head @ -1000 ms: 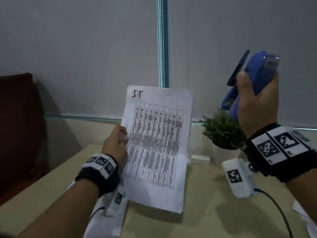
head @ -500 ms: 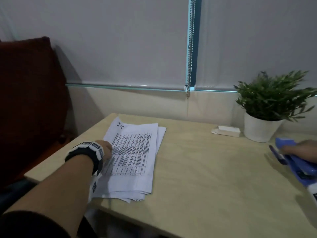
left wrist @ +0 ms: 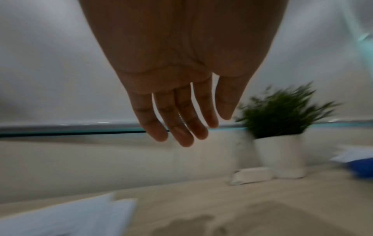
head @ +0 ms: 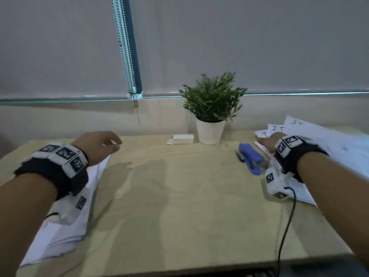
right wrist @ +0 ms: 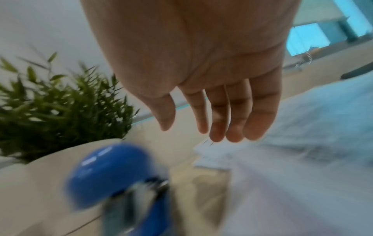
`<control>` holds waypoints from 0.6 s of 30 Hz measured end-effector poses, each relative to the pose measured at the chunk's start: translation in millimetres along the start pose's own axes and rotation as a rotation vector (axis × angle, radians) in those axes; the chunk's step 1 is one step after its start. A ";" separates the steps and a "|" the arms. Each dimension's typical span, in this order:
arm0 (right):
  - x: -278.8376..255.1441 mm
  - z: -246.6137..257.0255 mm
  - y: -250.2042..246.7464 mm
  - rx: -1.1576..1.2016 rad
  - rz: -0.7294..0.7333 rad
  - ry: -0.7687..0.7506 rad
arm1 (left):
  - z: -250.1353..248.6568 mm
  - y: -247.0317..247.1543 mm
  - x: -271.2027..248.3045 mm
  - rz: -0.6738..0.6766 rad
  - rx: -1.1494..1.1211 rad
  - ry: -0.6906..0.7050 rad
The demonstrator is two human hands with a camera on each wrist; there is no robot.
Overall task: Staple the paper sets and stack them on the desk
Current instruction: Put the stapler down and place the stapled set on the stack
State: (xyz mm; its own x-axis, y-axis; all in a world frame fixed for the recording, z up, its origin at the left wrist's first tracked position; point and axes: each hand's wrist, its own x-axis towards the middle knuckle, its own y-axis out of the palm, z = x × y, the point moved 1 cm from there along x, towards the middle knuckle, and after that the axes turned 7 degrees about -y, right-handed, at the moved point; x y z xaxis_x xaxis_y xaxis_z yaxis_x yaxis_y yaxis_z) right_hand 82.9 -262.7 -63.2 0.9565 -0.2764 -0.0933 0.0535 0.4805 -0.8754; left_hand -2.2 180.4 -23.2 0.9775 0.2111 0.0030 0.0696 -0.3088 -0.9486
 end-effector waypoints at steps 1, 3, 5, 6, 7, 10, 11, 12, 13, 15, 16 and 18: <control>-9.4 -7.4 -12.7 -0.024 -0.006 0.012 | -27.9 6.5 -0.9 0.035 -0.035 0.079; -25.5 -28.3 -30.1 -0.124 0.038 0.056 | -77.3 22.0 -5.1 0.121 -0.104 0.200; -39.6 -44.3 -38.4 -0.194 0.105 0.137 | -117.6 40.8 -11.5 0.196 -0.122 0.295; -44.5 -51.2 -37.8 -0.195 0.139 0.147 | -134.3 50.2 -15.1 0.234 -0.120 0.330; -55.2 -53.0 -35.3 -0.193 0.203 0.130 | -148.1 60.3 -18.2 0.267 -0.114 0.358; -59.2 -59.6 -20.8 -0.247 0.242 0.067 | -176.1 86.2 -27.3 0.332 -0.091 0.412; -56.8 -63.1 -16.3 -0.301 0.249 0.058 | -182.1 93.0 -30.2 0.346 -0.081 0.424; -52.2 -64.2 -12.6 -0.362 0.239 0.040 | -186.5 98.3 -33.5 0.358 -0.073 0.435; -50.6 -65.6 -13.8 -0.424 0.231 0.043 | -189.8 101.8 -36.8 0.369 -0.070 0.438; -55.6 -65.2 -21.1 -0.466 0.253 0.086 | -190.8 103.7 -41.7 0.373 -0.071 0.436; -56.8 -65.4 -24.6 -0.459 0.233 0.094 | -189.6 102.9 -43.6 0.372 -0.076 0.436; -66.9 -62.4 -36.8 -0.512 0.165 0.083 | -185.2 99.0 -44.7 0.372 -0.094 0.432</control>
State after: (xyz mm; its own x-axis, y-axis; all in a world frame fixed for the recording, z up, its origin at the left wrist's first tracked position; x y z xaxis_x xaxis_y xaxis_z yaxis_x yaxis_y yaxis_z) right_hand -0.9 -313.8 -54.3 0.9134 -0.3061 -0.2682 -0.2622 0.0615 -0.9631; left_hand -2.1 -31.4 -58.6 0.9309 -0.3189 -0.1780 -0.2964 -0.3749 -0.8784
